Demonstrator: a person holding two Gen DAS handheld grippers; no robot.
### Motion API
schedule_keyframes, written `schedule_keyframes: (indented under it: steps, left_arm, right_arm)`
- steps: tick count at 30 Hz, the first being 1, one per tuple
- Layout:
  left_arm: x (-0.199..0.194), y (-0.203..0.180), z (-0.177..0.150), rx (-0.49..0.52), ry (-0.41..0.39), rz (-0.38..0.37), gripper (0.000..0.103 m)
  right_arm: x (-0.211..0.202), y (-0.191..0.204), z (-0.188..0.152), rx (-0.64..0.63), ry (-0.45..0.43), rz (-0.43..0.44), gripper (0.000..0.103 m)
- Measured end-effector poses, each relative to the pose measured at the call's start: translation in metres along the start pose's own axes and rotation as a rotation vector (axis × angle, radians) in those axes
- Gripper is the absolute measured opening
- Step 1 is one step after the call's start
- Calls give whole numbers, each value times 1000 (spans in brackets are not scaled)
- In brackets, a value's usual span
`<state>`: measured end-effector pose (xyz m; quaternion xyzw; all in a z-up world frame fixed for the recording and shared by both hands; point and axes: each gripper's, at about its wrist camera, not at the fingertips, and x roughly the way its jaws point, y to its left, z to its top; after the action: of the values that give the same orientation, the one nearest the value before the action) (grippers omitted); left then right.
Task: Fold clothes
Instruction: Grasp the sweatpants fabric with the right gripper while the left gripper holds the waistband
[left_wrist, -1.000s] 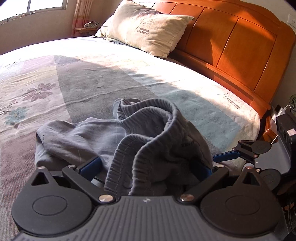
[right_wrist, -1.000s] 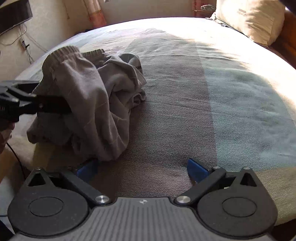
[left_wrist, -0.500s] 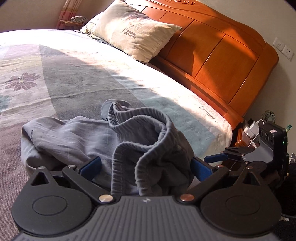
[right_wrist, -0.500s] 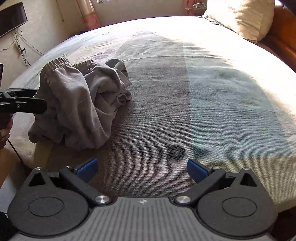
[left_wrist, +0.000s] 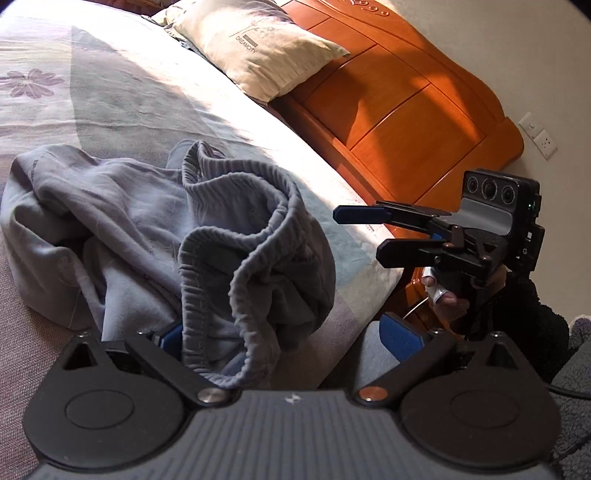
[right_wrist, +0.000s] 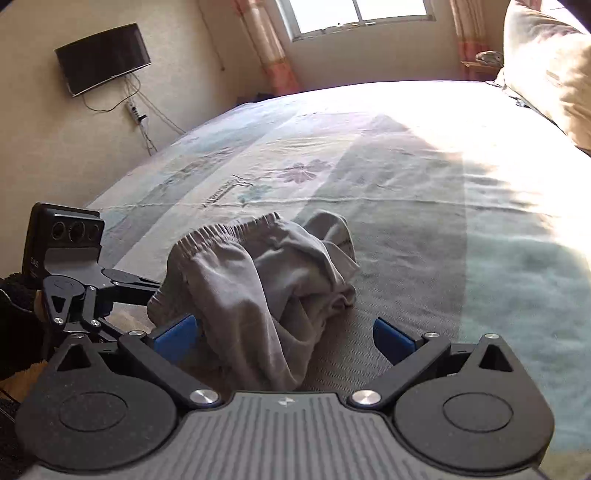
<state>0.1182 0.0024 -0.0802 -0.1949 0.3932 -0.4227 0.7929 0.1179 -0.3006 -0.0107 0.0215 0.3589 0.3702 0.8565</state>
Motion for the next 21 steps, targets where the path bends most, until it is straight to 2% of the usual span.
schedule_keyframes:
  steps: [4, 6, 7, 8, 10, 12, 15, 19, 21]
  left_arm:
    - [-8, 13, -4, -94, -92, -17, 82]
    - [-10, 24, -13, -168, -125, -15, 70]
    - [-10, 29, -18, -195, -133, 0, 57]
    - [-10, 32, -21, -213, -140, 22, 43]
    - [-11, 40, -27, -252, -155, 48, 28]
    - [-12, 41, -29, -271, -163, 57, 27]
    - [-12, 32, -27, -254, -154, 107, 25]
    - [-11, 15, -23, -202, -122, 184, 23]
    - [-12, 9, -21, -185, -117, 222, 19]
  right_arm:
    - [30, -19, 42, -26, 16, 115, 103]
    - [45, -30, 55, -24, 40, 162, 95]
    - [53, -33, 60, -30, 58, 172, 92]
    - [60, -36, 64, -40, 79, 173, 83]
    - [75, -42, 70, -61, 120, 178, 74]
    - [88, -44, 70, -76, 157, 198, 59]
    - [94, -32, 64, -161, 164, 202, 48]
    - [91, -14, 59, -281, 145, 185, 43]
    - [90, -7, 56, -324, 169, 144, 13]
